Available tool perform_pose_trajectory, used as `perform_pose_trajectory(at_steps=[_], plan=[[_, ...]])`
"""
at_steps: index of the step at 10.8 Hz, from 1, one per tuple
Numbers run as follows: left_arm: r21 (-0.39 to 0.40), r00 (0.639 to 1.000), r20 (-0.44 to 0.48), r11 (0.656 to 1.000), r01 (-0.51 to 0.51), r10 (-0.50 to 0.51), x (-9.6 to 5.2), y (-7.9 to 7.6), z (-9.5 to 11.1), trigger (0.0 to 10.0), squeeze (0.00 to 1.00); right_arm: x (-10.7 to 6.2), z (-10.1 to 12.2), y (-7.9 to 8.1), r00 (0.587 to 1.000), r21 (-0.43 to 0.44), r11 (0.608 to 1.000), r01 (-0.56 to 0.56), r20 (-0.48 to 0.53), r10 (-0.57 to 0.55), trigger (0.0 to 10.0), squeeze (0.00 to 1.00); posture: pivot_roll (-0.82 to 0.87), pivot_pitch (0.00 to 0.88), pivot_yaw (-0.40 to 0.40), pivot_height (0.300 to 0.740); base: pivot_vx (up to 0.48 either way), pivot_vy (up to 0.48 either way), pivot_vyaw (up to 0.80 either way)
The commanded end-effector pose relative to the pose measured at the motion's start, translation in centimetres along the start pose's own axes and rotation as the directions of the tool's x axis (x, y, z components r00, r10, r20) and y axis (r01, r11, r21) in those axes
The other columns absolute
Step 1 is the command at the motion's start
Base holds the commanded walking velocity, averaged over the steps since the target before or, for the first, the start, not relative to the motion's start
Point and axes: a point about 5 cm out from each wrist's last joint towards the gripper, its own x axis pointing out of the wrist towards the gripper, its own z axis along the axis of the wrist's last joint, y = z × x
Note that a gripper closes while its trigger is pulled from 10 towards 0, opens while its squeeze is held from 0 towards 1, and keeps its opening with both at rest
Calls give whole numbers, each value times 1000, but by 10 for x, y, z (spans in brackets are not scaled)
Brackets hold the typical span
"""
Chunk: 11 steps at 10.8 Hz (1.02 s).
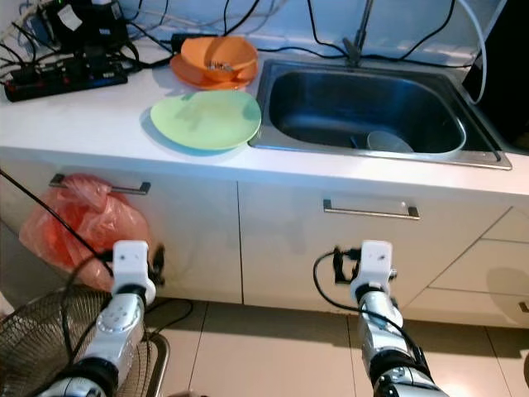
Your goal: Kitchen organization
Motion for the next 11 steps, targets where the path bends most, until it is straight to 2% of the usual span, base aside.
perform_pose_trajectory(at_steps=[1, 2, 3, 5, 7, 8, 9, 10, 11], plan=[[6, 998, 59, 1000, -5, 4, -4, -2, 5, 10000, 0, -3, 7, -10, 996, -10, 1000, 28, 80, -27, 10000, 0, 37, 30, -42, 740, 0, 0, 0], [2, 994, 108, 1000, -5, 4, -7, -3, 11, 10000, 0, -6, 12, -12, 989, -13, 999, 34, 144, -31, 10000, 0, 40, 48, -42, 740, 0, 0, 0], [33, 964, 264, 999, -19, 9, -19, -3, 37, 10000, 0, -14, 31, -17, 951, -38, 998, 45, 308, -31, 10000, 0, 40, 63, -42, 740, 0, 0, 0], [24, 934, 356, 998, -51, 39, -29, 2, 59, 10000, 0, -24, 44, -19, 914, -81, 995, 60, 405, -22, 10000, 0, 37, 87, -45, 740, 0, 0, 0], [32, 893, 449, 998, -55, 35, -35, 5, 95, 10000, 0, -30, 72, -23, 859, -65, 994, 83, 511, -38, 10000, 0, 33, 90, -44, 740, 0, 0, 0], [35, 870, 493, 998, -50, 26, -33, 4, 116, 10000, 0, -27, 96, -21, 821, -25, 996, 88, 568, -58, 10000, 0, 33, 90, -44, 740, 0, 0, 0], [54, 860, 509, 998, -16, -14, -28, -2, 133, 10000, 0, -23, 121, -12, 788, -21, 997, 68, 614, -41, 10000, 0, 33, 90, -44, 740, 0, 0, 0], [45, 857, 515, 999, 2, -25, -22, -6, 146, 10000, 0, -20, 140, 0, 765, 1, 1000, 19, 644, -15, 10000, 0, 36, 79, -48, 740, 0, 0, 0], [5, 870, 492, 999, 31, -30, -15, -10, 151, 10000, 0, -16, 150, 7, 766, -9, 1000, 7, 643, 0, 10000, 0, 36, 79, -48, 740, 0, 0, 0]])
